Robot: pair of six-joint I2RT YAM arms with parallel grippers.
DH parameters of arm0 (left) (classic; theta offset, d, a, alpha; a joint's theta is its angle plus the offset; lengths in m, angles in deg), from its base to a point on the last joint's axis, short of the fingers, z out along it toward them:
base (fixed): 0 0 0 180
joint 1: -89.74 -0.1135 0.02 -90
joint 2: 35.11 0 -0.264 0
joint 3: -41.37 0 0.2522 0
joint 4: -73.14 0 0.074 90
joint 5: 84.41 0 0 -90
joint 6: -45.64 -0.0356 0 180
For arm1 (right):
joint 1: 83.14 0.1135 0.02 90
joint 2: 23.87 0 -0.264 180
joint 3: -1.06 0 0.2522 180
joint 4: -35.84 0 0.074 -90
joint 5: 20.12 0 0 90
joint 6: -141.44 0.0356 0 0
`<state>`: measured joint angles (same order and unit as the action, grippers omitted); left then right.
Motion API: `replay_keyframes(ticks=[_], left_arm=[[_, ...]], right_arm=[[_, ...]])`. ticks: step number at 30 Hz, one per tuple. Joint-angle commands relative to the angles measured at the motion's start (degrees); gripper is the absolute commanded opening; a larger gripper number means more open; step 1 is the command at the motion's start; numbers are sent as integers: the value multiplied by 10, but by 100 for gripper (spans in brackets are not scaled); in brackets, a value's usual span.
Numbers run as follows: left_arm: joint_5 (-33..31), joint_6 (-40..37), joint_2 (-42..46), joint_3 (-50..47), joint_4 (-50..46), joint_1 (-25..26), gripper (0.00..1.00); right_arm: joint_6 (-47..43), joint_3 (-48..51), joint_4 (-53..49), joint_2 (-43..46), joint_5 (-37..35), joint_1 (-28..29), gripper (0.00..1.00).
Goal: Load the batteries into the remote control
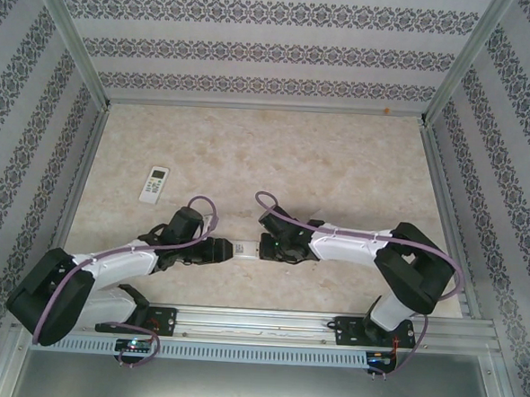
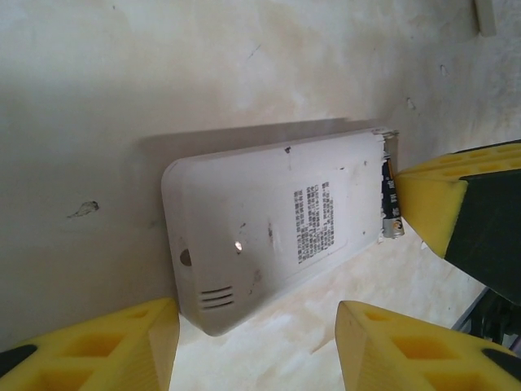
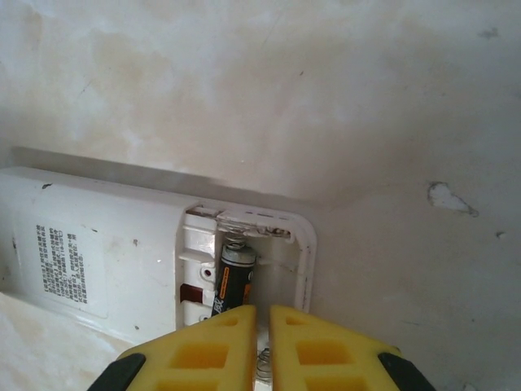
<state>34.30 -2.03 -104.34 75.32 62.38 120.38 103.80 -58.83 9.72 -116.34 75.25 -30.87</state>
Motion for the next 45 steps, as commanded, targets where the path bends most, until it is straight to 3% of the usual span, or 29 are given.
replay_keyframes(ticks=[1,9,17,24,38,45], left_arm=[[6,0,-7,9,23,1,54],[-4,-4,-4,8,14,1,54],[-6,-1,-2,11,12,0,54],[-11,-3,-1,11,10,1,55],[-12,-6,-11,10,14,1,56],[-12,-5,-12,7,17,1,56]], right_arm=[[-3,-12,-2,-9,4,4,15],[5,1,-12,54,-4,4,24],[15,3,1,35,5,8,27],[15,-4,10,10,12,13,19],[3,-10,9,-44,-1,17,13],[-45,-15,41,-88,-31,22,11]])
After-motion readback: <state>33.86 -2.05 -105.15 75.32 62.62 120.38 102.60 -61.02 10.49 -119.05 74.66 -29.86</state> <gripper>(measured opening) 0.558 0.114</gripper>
